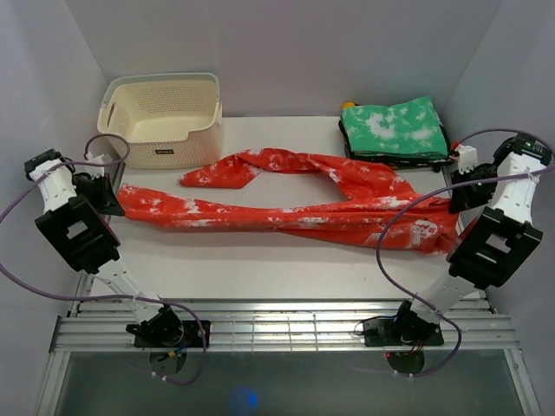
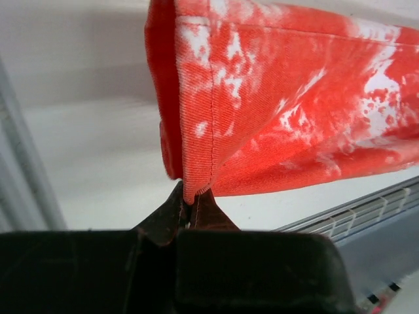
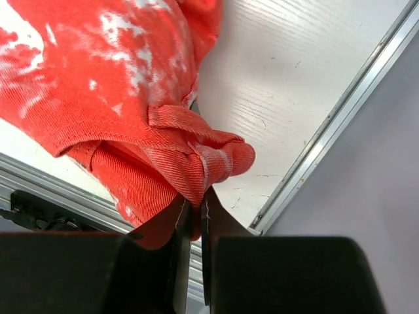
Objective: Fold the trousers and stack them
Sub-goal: Flatten the trousers out
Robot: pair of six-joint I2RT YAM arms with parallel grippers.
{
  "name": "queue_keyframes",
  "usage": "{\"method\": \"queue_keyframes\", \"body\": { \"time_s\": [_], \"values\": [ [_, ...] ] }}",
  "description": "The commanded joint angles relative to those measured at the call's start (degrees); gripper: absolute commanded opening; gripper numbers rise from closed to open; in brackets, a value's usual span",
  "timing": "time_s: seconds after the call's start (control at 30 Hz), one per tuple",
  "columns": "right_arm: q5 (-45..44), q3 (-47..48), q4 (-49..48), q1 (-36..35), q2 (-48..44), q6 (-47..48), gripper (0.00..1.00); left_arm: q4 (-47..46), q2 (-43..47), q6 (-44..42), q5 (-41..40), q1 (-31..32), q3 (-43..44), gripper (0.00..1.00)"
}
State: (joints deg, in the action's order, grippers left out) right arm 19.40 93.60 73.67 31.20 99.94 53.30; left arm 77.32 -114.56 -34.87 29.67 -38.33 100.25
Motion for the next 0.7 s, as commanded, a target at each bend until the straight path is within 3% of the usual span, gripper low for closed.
{"method": "queue_keyframes", "body": {
  "time_s": [0.0, 0.2, 0.33, 0.37, 0.4, 0.43, 0.47, 0.53, 0.67],
  "values": [
    [-1.11, -1.82, -0.89, 0.79, -8.87, 9.00, 0.08, 3.01, 9.26, -4.49, -13.11, -1.49, 0.57, 0.00],
    [-9.37, -25.98, -6.08, 0.70, -18.63, 21.31, 0.08, 1.61, 10.59, -10.47, -18.94, -4.29, -10.14, 0.00],
    [-14.02, -36.90, -7.40, 0.70, -24.78, 26.50, 0.11, 0.82, 7.61, -12.50, -22.11, -7.72, -11.56, 0.00],
    [-14.65, -38.83, -6.96, 0.79, -25.23, 28.33, 0.43, 1.08, 6.47, -13.54, -22.55, -8.08, -11.57, 0.00],
    [-15.35, -39.28, -6.79, 0.79, -25.58, 28.79, 0.59, 1.17, 6.20, -13.90, -23.07, -8.17, -11.74, 0.00],
    [-16.14, -38.68, -6.78, 0.97, -25.67, 29.31, 0.90, 1.86, 6.11, -14.95, -22.38, -8.25, -11.57, 0.41],
    [-16.06, -38.67, -6.70, 1.14, -25.41, 29.32, 0.90, 2.39, 6.11, -14.96, -21.16, -8.26, -11.22, 0.63],
    [-13.79, -33.77, -5.65, 1.49, -22.71, 27.92, 0.90, 2.93, 7.42, -17.15, -18.17, -7.99, -9.29, 0.78],
    [-5.88, -18.14, 1.20, 1.85, -12.43, 20.20, 0.90, 2.92, 11.99, -20.32, -9.56, -5.45, -6.74, 0.84]
  ]
}}
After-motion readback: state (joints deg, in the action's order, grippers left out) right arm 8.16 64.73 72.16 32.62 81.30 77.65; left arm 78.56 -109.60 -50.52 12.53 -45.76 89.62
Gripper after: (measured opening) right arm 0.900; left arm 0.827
